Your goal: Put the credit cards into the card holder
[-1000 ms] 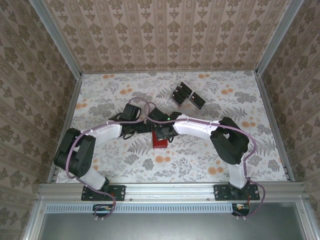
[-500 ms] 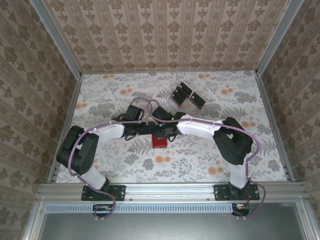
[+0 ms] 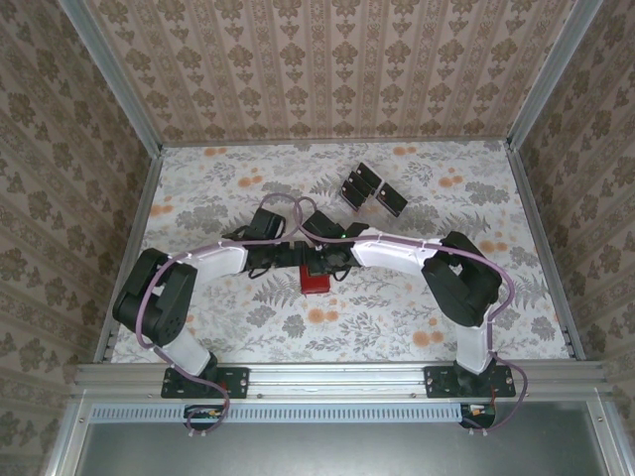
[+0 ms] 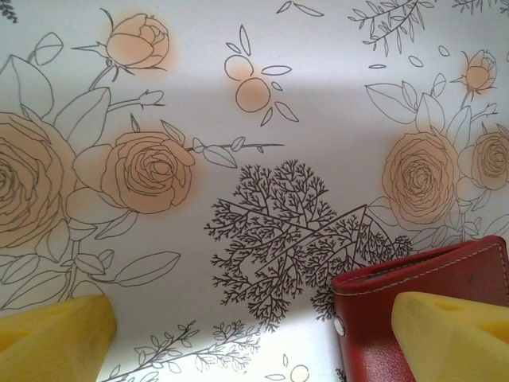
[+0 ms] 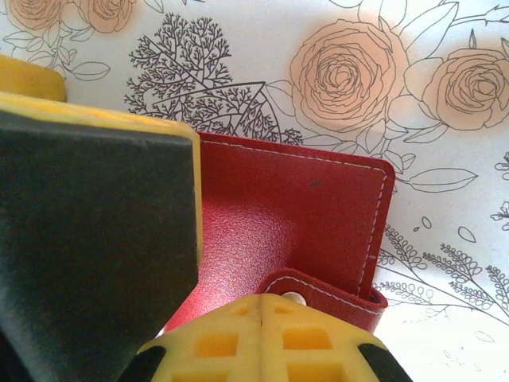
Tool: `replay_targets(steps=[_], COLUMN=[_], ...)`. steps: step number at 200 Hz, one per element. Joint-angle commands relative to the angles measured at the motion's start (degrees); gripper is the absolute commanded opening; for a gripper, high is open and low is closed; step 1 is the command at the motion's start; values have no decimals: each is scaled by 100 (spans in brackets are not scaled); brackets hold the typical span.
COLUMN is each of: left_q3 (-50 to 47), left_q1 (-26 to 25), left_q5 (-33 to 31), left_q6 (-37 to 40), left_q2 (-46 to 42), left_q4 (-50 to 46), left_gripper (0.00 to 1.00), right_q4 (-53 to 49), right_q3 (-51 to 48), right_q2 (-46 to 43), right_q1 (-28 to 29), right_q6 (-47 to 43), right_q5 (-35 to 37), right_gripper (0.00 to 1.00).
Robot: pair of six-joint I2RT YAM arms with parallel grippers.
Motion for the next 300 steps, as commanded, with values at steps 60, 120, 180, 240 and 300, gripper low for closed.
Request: replay_targets(steps=[60,120,180,240,300], left_q3=[-44,-60,-53,-87,-150], left_q1=[-35,-44,-52,-53,-63], left_q5=[-9,-18,-26,-16,8], left_q6=[-68,-81,-82,-66,-94], left_q2=[246,257,260,305,314], left_q4=[125,135,132,157,244], left_gripper=[99,99,99,100,100], right_q4=[244,337,387,662,636], right_q3=[-281,-458,-699,-1175,-1442], right_q2=[114,187,235,302,561], right_q1=[-32,-31,-112,-396,-519], right_q6=[172,261,395,736,888], right_q5=[-260,-327,-318,-547,-601], right_gripper=[0,0,0,0,0])
